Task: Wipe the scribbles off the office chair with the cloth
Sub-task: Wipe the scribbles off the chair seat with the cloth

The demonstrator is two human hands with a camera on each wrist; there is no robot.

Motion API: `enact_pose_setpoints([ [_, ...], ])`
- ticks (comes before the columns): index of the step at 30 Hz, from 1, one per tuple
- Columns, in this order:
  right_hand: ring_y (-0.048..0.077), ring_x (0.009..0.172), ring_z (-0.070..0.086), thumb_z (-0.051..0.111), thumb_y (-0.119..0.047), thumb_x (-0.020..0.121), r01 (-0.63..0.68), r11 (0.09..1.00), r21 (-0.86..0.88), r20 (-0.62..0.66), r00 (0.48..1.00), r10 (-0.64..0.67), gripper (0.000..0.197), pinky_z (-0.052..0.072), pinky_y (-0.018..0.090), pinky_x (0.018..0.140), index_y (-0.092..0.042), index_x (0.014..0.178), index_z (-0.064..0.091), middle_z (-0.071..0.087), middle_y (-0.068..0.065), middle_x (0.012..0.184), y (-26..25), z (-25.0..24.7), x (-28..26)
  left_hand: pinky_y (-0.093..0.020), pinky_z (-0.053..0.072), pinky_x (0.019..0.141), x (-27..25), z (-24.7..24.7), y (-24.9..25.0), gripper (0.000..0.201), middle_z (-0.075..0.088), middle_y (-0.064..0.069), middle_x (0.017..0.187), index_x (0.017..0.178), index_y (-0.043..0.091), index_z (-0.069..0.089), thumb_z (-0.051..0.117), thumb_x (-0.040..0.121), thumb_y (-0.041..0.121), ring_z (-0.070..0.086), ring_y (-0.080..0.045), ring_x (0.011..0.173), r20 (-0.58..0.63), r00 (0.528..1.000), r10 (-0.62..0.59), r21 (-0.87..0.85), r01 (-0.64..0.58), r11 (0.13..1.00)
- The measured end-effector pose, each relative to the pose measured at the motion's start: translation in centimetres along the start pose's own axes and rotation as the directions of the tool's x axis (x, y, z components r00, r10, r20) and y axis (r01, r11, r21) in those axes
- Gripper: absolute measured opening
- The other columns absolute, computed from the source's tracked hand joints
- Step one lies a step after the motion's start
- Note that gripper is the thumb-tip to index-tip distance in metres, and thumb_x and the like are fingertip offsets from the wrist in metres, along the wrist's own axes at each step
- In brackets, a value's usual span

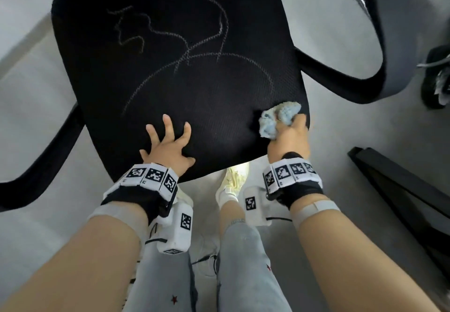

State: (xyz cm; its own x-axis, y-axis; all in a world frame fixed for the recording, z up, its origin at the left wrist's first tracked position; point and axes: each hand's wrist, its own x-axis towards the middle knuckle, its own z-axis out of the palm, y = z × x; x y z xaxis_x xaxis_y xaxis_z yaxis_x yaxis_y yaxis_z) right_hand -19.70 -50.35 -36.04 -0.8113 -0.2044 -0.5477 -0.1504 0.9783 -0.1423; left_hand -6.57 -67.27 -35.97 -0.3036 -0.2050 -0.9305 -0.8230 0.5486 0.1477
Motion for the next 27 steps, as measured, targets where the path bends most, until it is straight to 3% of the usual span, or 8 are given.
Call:
enact_pose_setpoints([
  [5,0.032,0.123,0.033,0.046,-0.006,0.087,0.276,0.959,-0.060,0.153,0.952,-0.264,0.043,0.047,0.045,0.091,-0.019,0.128,0.047,0.030,0.013,0.136,-0.6,1.8,-1.9,-0.066,0.012,0.108,0.1,-0.1,0.4,0.075,-0.039,0.004,0.148,0.145,0.041,-0.002,0.050,0.091,0.032,-0.032,-0.035,0.137,0.010,0.999,-0.043,0.022,0.043,0.999],
  [8,0.034,0.115,0.044,0.047,-0.009,0.088,0.106,0.992,0.062,0.080,0.991,-0.111,0.032,0.046,0.041,0.089,-0.026,0.115,0.054,0.040,0.013,0.131,2.3,0.0,-0.5,-0.066,0.012,0.110,0.2,-0.1,0.1,0.075,-0.038,0.005,0.149,0.145,0.041,0.001,0.050,0.091,0.028,-0.032,-0.035,0.136,-0.002,0.999,-0.033,0.001,0.033,0.999],
  [11,0.034,0.111,0.048,0.048,-0.009,0.087,-0.055,0.993,0.101,-0.063,0.996,0.062,0.024,0.042,0.031,0.080,-0.010,0.109,0.056,0.041,0.012,0.129,3.2,-0.2,0.2,-0.062,0.013,0.112,0.5,-0.1,0.0,0.074,-0.038,0.003,0.149,0.145,0.040,0.003,0.051,0.090,0.025,-0.033,-0.037,0.136,-0.003,1.000,-0.024,-0.033,0.024,0.999],
  [14,0.036,0.111,0.046,0.047,0.001,0.083,0.039,0.990,0.137,-0.026,0.999,-0.036,0.032,0.044,0.036,0.087,-0.001,0.114,0.051,0.042,0.018,0.126,1.0,1.3,-0.9,-0.063,0.014,0.111,0.6,0.2,0.2,0.075,-0.038,0.003,0.149,0.145,0.040,0.003,0.051,0.090,0.024,-0.033,-0.038,0.135,-0.005,1.000,-0.028,-0.027,0.028,0.999],
  [17,0.035,0.114,0.041,0.047,-0.004,0.084,0.239,0.969,0.065,0.089,0.966,-0.244,0.032,0.047,0.048,0.087,-0.008,0.116,0.051,0.039,0.015,0.126,-0.7,2.4,-2.0,-0.067,0.014,0.109,0.5,0.3,0.1,0.076,-0.038,0.003,0.149,0.145,0.040,0.002,0.051,0.090,0.023,-0.033,-0.037,0.136,-0.011,1.000,-0.024,-0.027,0.023,0.999],
  [21,0.034,0.099,0.054,0.051,-0.006,0.080,-0.019,0.977,0.210,-0.010,1.000,0.022,0.032,0.048,0.035,0.078,-0.015,0.110,0.048,0.045,0.008,0.115,1.4,1.4,0.9,-0.067,0.008,0.109,0.3,0.2,-0.4,0.076,-0.038,0.005,0.149,0.145,0.041,0.002,0.050,0.090,0.020,-0.034,-0.034,0.136,-0.005,1.000,0.009,-0.090,-0.009,0.996],
  [25,0.037,0.107,0.049,0.046,0.001,0.080,-0.029,0.982,0.189,-0.141,0.988,0.056,0.035,0.048,0.038,0.087,-0.006,0.113,0.055,0.037,0.016,0.129,-0.1,0.9,1.6,-0.054,0.010,0.116,-0.2,-0.3,-1.4,0.072,-0.032,0.006,0.151,0.146,0.036,0.013,0.052,0.089,0.015,-0.026,-0.028,0.141,-0.079,0.995,0.066,-0.240,-0.083,0.967],
  [27,0.039,0.112,0.043,0.044,0.000,0.082,0.089,0.996,0.025,-0.036,0.995,-0.088,0.041,0.044,0.042,0.091,-0.007,0.121,0.050,0.033,0.018,0.132,-2.9,1.2,0.6,-0.037,0.017,0.116,-1.0,-0.6,-2.0,0.071,-0.027,0.006,0.153,0.146,0.031,0.018,0.056,0.088,0.012,-0.008,-0.021,0.145,-0.228,0.972,0.050,-0.334,-0.126,0.934],
])
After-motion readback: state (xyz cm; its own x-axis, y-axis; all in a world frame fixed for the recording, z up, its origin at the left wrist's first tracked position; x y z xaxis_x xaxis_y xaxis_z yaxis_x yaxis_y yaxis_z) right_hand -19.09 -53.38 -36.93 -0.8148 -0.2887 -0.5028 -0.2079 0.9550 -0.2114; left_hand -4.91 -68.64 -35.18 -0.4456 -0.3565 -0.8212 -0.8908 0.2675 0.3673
